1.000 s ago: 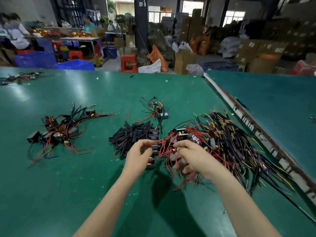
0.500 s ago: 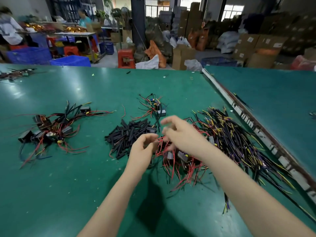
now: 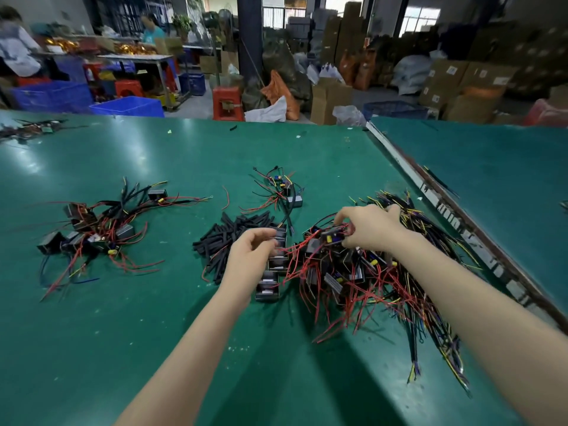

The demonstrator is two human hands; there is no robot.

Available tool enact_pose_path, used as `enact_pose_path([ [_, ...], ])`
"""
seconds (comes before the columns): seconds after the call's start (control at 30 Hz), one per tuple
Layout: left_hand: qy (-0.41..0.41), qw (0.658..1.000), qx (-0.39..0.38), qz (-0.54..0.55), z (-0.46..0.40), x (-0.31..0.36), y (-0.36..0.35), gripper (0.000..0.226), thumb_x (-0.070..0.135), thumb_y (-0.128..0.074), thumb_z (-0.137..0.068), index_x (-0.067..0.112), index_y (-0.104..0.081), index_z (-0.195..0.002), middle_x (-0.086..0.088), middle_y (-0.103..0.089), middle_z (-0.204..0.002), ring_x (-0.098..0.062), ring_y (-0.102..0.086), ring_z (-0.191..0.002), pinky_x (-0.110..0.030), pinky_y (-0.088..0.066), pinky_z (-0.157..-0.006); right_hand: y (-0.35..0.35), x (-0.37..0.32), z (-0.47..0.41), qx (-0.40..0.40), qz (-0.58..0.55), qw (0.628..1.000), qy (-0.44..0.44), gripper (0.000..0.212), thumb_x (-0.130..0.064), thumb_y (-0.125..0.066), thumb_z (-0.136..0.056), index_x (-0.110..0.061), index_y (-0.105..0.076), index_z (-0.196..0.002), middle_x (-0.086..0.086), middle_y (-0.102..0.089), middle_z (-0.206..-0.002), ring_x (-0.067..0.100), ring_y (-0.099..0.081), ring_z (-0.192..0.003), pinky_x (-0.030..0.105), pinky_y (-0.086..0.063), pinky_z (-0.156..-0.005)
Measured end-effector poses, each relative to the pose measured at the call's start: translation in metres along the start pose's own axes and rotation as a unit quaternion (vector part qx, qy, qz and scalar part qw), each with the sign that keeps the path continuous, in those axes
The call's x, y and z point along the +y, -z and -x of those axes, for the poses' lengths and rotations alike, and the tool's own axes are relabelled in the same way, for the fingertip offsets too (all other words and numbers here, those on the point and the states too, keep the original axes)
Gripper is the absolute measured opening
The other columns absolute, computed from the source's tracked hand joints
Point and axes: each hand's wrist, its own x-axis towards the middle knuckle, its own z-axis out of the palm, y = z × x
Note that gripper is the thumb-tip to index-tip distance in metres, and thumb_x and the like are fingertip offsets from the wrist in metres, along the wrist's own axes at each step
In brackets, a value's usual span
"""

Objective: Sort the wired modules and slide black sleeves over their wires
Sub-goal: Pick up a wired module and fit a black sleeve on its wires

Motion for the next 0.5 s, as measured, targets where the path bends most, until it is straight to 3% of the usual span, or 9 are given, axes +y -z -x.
enact_pose_path([
  [0.07,0.004,1.000,-0.015,-0.003,-0.002,0.005,-0.003,0.017,0.009,-0.058,-0.091,0.025,-0.064,-0.092,0.001,-0.068,-0.089,0.002,-0.063,-0.067,-0.010,-0.043,-0.052,0.008,0.009,0.005,0.020,-0.074,0.997,-0.016,0.033,-0.029,-0.068,-0.083,-0.040,-0.056,-0.112,-0.018,-0.067,-0.086,0.012,-0.056,-0.096,0.039,-0.026,-0.085],
  [0.13,-0.007,0.999,-0.038,-0.006,-0.004,0.015,-0.009,0.016,0.010,-0.056,-0.092,0.024,-0.063,-0.094,0.000,-0.067,-0.092,-0.001,-0.062,-0.071,-0.009,-0.043,-0.054,0.022,0.018,0.011,0.047,-0.244,0.968,-0.028,0.030,-0.024,-0.071,-0.082,-0.037,-0.058,-0.107,-0.013,-0.071,-0.088,0.011,-0.058,-0.085,0.037,-0.037,-0.083],
  [0.2,-0.035,0.997,-0.057,-0.023,-0.005,0.029,-0.017,0.017,0.012,-0.055,-0.092,0.027,-0.062,-0.094,0.001,-0.066,-0.094,-0.004,-0.061,-0.078,-0.011,-0.046,-0.061,0.036,0.025,0.018,0.083,-0.418,0.904,-0.010,0.031,-0.012,-0.072,-0.082,-0.023,-0.063,-0.109,-0.003,-0.072,-0.088,0.007,-0.060,-0.070,0.030,-0.050,-0.072],
  [0.27,-0.071,0.993,-0.086,-0.048,-0.006,0.044,-0.029,0.016,0.016,-0.055,-0.093,0.031,-0.060,-0.095,0.003,-0.065,-0.099,-0.008,-0.061,-0.089,-0.017,-0.046,-0.071,0.048,0.031,0.024,0.139,-0.508,0.850,0.011,0.033,-0.003,-0.070,-0.083,-0.009,-0.065,-0.114,-0.004,-0.068,-0.082,-0.002,-0.059,-0.062,0.014,-0.048,-0.064],
  [0.37,-0.107,0.982,-0.140,-0.072,-0.004,0.062,-0.049,0.017,0.017,-0.053,-0.094,0.034,-0.058,-0.096,0.007,-0.064,-0.099,-0.008,-0.060,-0.093,-0.015,-0.044,-0.073,0.063,0.033,0.032,0.204,-0.590,0.781,0.030,0.028,-0.002,-0.068,-0.084,-0.011,-0.067,-0.111,-0.001,-0.065,-0.077,0.004,-0.057,-0.063,0.016,-0.041,-0.061],
  [0.43,-0.100,0.977,-0.172,-0.073,-0.003,0.069,-0.061,0.023,0.014,-0.049,-0.095,0.035,-0.056,-0.095,0.009,-0.065,-0.097,-0.007,-0.062,-0.089,-0.014,-0.045,-0.068,0.073,0.032,0.037,0.223,-0.590,0.775,0.036,0.029,-0.006,-0.069,-0.085,-0.012,-0.066,-0.113,-0.001,-0.065,-0.076,0.005,-0.057,-0.060,0.015,-0.040,-0.057],
  [0.5,-0.049,0.979,-0.197,-0.018,0.000,0.075,-0.068,0.022,0.015,-0.045,-0.098,0.033,-0.058,-0.096,0.008,-0.069,-0.097,-0.007,-0.066,-0.084,-0.020,-0.045,-0.069,0.081,0.029,0.042,0.216,-0.558,0.800,0.054,0.030,-0.006,-0.069,-0.085,-0.015,-0.066,-0.113,-0.004,-0.063,-0.072,0.003,-0.056,-0.055,0.013,-0.040,-0.052],
])
